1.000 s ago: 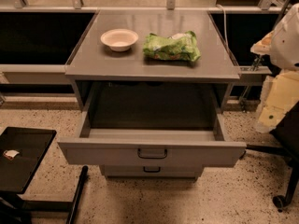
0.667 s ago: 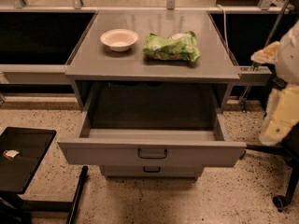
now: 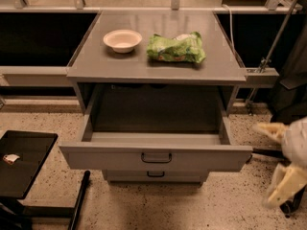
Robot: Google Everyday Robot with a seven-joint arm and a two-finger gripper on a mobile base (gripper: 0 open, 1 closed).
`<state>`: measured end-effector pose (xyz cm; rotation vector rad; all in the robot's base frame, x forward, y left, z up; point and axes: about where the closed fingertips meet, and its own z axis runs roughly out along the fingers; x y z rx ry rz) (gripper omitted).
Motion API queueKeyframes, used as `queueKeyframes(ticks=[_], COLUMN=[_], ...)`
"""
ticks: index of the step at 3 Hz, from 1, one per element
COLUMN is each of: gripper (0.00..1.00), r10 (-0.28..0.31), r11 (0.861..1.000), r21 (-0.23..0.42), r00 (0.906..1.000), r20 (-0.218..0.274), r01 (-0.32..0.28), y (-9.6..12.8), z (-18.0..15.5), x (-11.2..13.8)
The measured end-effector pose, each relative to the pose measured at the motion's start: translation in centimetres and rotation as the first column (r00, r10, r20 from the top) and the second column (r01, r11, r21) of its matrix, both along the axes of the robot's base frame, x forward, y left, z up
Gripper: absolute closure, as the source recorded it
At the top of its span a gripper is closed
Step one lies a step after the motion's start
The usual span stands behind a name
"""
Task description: Close top drawer
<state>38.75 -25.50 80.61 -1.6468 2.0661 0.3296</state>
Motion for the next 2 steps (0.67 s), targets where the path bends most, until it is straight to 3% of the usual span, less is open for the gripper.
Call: queueKeyframes(ticks=[1,2], gripper=[0.00,0.00], r10=[0.091,0.219], r11=[0.974,0.927], r21=[0.216,0.338], r00=[0.9919,0.9657], r20=[-0.088,-0.140], r01=[-0.070,-0.162], y=[1.2,3.3], z=[-9.5,-17.4], x=[-3.1,-5.0])
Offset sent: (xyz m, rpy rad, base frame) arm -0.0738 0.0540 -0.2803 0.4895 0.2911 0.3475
